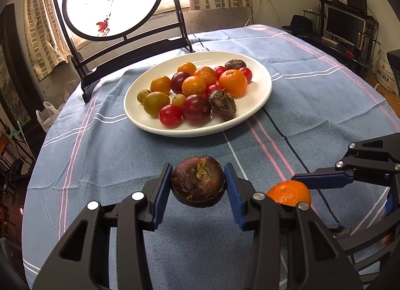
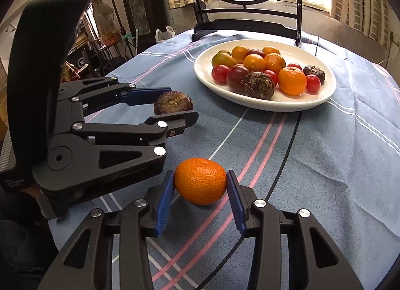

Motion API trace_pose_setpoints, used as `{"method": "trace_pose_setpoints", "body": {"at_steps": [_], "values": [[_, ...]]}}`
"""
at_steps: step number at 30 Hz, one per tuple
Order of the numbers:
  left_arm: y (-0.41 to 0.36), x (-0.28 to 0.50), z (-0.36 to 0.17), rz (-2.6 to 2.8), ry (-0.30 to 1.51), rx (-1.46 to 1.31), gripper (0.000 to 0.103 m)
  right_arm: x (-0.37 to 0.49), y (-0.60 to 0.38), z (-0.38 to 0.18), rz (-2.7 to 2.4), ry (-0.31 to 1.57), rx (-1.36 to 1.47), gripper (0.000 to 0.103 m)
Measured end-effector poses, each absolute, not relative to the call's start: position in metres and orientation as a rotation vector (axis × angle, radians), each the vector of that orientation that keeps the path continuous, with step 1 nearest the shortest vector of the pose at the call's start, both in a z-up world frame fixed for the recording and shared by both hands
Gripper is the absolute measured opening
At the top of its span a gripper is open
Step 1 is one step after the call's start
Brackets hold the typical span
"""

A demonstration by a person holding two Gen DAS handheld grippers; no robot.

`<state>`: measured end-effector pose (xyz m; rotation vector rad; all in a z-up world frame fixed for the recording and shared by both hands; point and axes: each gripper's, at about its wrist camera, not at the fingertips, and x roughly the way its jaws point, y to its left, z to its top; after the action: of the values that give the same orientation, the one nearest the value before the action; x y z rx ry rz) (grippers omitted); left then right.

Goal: Organize fruits
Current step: 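Carry the orange and dark brown fruit onto the plate and open both tools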

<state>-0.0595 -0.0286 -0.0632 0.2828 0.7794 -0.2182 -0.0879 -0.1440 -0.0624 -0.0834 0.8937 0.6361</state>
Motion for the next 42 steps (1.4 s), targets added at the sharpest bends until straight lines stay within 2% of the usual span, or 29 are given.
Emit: {"method": "trace_pose_setpoints", "body": {"at_steps": [7, 14, 21, 29, 30, 31, 33, 35, 38, 42], "values": [[-0.023, -0.030, -0.035, -0.183, 0.712, 0.257, 0.042, -0.062, -0.155, -0.032, 0.585, 0.804, -0.077, 0.043], [-0.013, 0.042, -0.008, -0.116, 0.693, 0.152, 0.043, 0.010, -0.163, 0.003, 0.427, 0.677, -0.045, 0.043], [-0.021, 0.094, -0.022, -0.057, 0.739, 0.187, 0.043, 0.095, -0.165, -0.013, 0.341, 0.743, 0.028, 0.043], [-0.018, 0.119, -0.033, -0.027, 0.751, 0.167, 0.043, 0.142, -0.166, -0.038, 0.294, 0.823, 0.089, 0.045], [-0.019, 0.119, -0.033, -0.027, 0.749, 0.170, 0.043, 0.143, -0.166, -0.039, 0.290, 0.828, 0.092, 0.051], [-0.018, 0.118, -0.032, -0.028, 0.745, 0.169, 0.046, 0.142, -0.167, -0.037, 0.282, 0.816, 0.103, 0.062], [-0.017, 0.112, -0.028, -0.020, 0.720, 0.166, 0.068, 0.134, -0.174, -0.027, 0.273, 0.770, 0.131, 0.065], [-0.015, 0.103, -0.022, -0.006, 0.687, 0.165, 0.074, 0.125, -0.177, -0.018, 0.292, 0.754, 0.148, 0.066], [-0.011, 0.086, -0.011, -0.030, 0.667, 0.140, 0.076, 0.099, -0.181, -0.007, 0.305, 0.721, 0.136, 0.072], [-0.008, 0.049, 0.004, -0.030, 0.581, 0.144, 0.095, 0.050, -0.187, -0.003, 0.318, 0.663, 0.127, 0.079]]}}
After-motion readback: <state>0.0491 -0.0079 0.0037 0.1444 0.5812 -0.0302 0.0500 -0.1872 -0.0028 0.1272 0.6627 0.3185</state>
